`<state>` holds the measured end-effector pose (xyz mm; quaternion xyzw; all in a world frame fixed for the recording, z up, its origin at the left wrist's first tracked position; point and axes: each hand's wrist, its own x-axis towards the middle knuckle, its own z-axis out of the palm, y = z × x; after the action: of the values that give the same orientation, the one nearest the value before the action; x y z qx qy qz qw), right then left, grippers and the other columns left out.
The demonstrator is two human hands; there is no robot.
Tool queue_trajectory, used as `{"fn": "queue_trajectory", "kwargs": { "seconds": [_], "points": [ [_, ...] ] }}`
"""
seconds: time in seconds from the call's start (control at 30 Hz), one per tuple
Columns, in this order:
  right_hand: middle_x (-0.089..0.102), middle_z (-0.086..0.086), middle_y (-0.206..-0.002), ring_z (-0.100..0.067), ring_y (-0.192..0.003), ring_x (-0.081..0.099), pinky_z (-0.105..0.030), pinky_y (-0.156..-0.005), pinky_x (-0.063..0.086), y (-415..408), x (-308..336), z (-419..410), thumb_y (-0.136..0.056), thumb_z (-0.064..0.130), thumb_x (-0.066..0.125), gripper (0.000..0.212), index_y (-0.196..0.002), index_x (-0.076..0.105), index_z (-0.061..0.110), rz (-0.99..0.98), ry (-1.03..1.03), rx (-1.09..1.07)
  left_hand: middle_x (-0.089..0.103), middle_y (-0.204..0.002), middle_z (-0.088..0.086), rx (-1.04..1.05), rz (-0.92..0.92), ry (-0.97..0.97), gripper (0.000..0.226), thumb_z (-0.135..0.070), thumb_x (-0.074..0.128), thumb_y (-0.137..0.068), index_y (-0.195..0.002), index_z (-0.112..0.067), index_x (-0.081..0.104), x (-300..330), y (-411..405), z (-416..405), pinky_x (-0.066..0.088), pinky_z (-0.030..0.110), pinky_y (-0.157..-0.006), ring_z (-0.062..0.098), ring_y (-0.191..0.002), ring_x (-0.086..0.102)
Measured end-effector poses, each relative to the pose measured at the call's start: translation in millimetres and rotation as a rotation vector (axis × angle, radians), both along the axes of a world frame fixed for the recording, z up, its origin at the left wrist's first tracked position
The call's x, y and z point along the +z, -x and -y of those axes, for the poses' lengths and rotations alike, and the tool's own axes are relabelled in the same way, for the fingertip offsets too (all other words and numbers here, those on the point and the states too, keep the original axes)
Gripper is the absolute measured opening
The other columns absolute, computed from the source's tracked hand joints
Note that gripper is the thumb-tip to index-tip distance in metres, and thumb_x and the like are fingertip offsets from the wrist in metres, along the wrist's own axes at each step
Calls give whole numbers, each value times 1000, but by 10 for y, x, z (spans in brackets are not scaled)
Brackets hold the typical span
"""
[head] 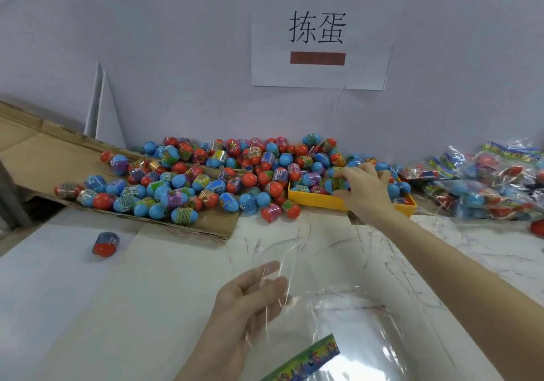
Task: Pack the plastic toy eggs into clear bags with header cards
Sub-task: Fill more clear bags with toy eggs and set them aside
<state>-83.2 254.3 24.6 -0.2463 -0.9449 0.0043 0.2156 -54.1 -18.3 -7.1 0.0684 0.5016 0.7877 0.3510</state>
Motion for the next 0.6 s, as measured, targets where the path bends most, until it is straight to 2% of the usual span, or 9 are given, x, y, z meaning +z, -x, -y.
{"fn": "queue_trajectory", "kwargs": {
  "seconds": [0.07,0.13,0.2,0.23,0.3,0.37,0.43,0.5,0.6],
  "points": [
    [58,2,-118,-19,-115,39,-38,-91,23,-104,101,150,-87,26,61,30,-116,57,23,-205,104,64,64,-58,4,61,-63,4,49,-16,75,-42,-90,-7,68,10,1,-1,52,18,-49,17,-55,67],
    [60,13,-109,-10,-105,50,-37,-95,38,-261,268,410,-82,23,66,26,-107,60,30,-366,444,324,68,-63,8,141,-156,11,54,-22,78,-37,-88,-8,69,27,-4,0,53,19,-52,19,-57,68],
    [62,18,-102,-8,-96,59,-32,-87,52,-480,456,734,-76,30,69,26,-99,61,41,-330,753,658,69,-65,12,218,-236,19,53,-26,79,-36,-86,-10,70,54,-17,6,52,19,-52,21,-58,68],
    [62,18,-100,-9,-93,61,-28,-82,53,-589,533,883,-72,38,69,28,-99,63,44,-273,811,778,69,-64,12,250,-272,27,51,-28,79,-36,-84,-12,71,68,-25,11,51,18,-51,21,-58,68],
    [60,17,-95,-8,-87,58,-20,-73,52,-746,641,1096,-67,47,66,34,-101,64,46,-151,733,873,68,-60,9,291,-323,39,44,-30,79,-36,-77,-14,73,87,-41,18,50,16,-51,19,-57,68],
    [55,16,-91,-2,-82,51,-12,-67,46,-798,682,1186,-71,41,66,38,-109,64,36,-69,451,834,68,-58,8,304,-351,36,38,-31,79,-36,-72,-18,75,98,-68,24,49,15,-52,16,-56,67],
    [49,15,-91,1,-76,47,-6,-66,40,-788,709,1236,-76,30,68,42,-117,61,26,4,252,749,67,-56,6,311,-380,37,36,-30,78,-36,-71,-26,75,103,-93,30,50,13,-54,12,-55,65],
    [43,21,-89,3,-71,44,-2,-68,38,-769,715,1257,-79,30,67,46,-123,57,24,80,164,716,66,-55,4,310,-419,46,34,-28,78,-37,-71,-27,75,98,-111,36,49,12,-54,9,-53,64],
    [37,26,-85,7,-70,42,1,-67,36,-757,753,1274,-80,30,67,45,-122,54,24,178,157,718,67,-55,2,290,-486,61,31,-30,78,-40,-70,-23,74,97,-133,38,47,11,-55,6,-51,61]
  ]
}}
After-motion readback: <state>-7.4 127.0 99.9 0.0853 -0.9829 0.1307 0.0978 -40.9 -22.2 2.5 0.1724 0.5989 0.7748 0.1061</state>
